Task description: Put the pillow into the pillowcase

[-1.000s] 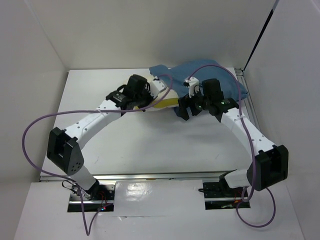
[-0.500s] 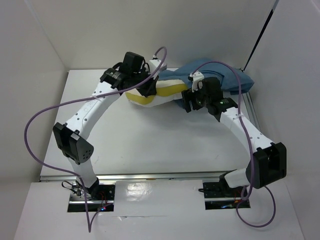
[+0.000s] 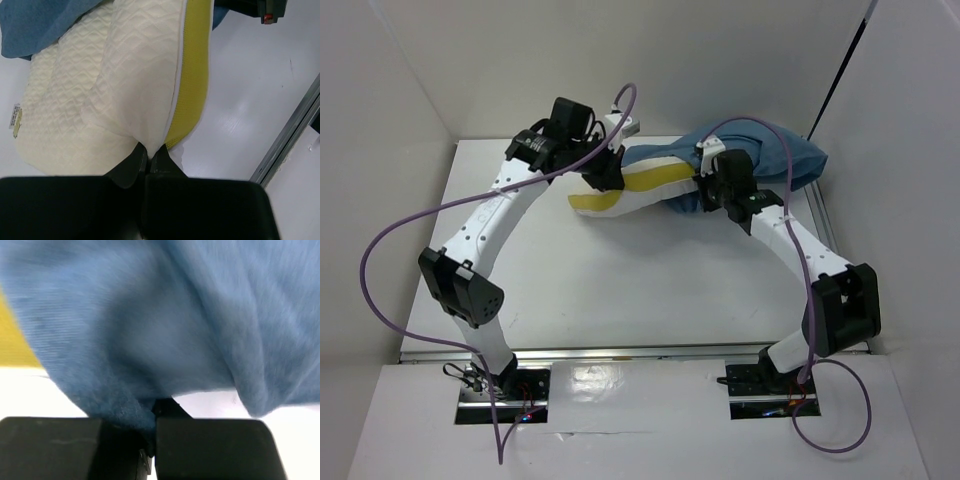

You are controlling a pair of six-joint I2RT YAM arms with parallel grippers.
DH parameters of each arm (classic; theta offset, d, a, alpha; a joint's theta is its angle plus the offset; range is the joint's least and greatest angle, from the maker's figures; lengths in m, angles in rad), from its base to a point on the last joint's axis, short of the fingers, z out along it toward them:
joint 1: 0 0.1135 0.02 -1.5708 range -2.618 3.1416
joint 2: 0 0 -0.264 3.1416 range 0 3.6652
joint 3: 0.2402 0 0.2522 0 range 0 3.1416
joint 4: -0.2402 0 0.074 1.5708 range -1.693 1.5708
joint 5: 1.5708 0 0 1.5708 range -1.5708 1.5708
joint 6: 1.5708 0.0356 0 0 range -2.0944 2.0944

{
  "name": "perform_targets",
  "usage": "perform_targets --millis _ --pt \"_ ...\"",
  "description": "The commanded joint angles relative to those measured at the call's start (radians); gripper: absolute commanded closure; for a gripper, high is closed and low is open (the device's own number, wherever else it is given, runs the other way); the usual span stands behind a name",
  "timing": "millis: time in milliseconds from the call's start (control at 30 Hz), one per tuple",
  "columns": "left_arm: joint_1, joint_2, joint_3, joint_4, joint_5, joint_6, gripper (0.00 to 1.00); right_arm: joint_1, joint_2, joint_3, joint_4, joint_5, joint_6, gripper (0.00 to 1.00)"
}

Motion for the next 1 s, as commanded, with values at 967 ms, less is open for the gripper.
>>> perform_targets --millis 967 --pt "0.043 -0.058 -0.268 0.655 0.239 -0.648 1.0 0.346 0.281 0.768 -0.218 -0.675 0.078 1.0"
